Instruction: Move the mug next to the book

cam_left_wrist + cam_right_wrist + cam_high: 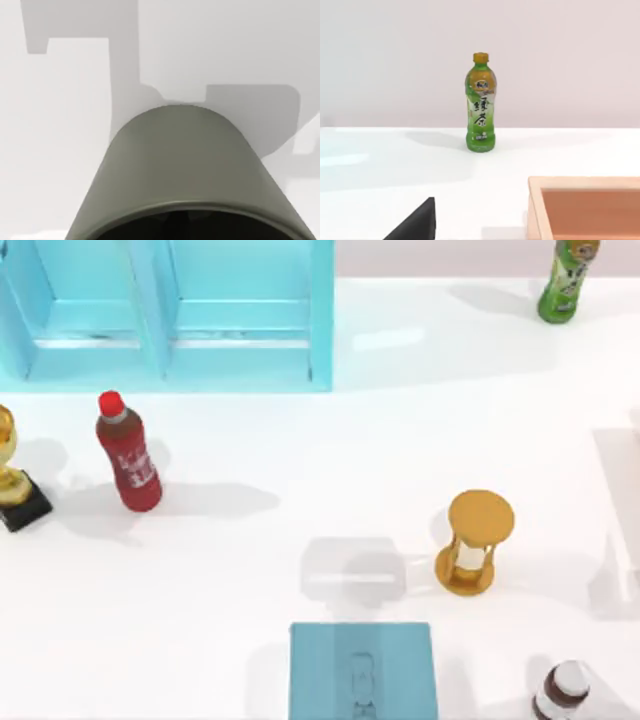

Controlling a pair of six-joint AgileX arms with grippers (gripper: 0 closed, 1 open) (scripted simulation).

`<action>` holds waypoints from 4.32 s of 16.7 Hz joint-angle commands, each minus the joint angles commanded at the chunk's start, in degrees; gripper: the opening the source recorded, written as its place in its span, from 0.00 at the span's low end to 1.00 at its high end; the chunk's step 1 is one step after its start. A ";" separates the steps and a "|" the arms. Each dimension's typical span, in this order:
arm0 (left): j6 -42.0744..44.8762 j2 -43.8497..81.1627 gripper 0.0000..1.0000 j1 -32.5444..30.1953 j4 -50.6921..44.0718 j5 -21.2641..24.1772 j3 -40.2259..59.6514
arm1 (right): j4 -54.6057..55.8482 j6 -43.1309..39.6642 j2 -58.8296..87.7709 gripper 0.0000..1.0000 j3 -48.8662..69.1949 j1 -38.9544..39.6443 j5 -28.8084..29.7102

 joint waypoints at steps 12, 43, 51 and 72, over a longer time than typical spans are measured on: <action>0.00 0.00 0.00 0.00 0.00 0.00 0.00 | 0.00 0.00 0.00 1.00 0.00 0.00 0.00; -52.00 -6.07 0.00 -38.76 -22.41 1.13 0.24 | 0.00 0.00 0.00 1.00 0.00 0.00 0.00; -92.18 -10.05 0.00 -59.04 -21.96 0.24 -1.30 | 0.00 0.00 0.00 1.00 0.00 0.00 0.00; -192.30 -20.63 0.00 -102.03 -20.94 -0.08 3.34 | 0.00 0.00 0.00 1.00 0.00 0.00 0.00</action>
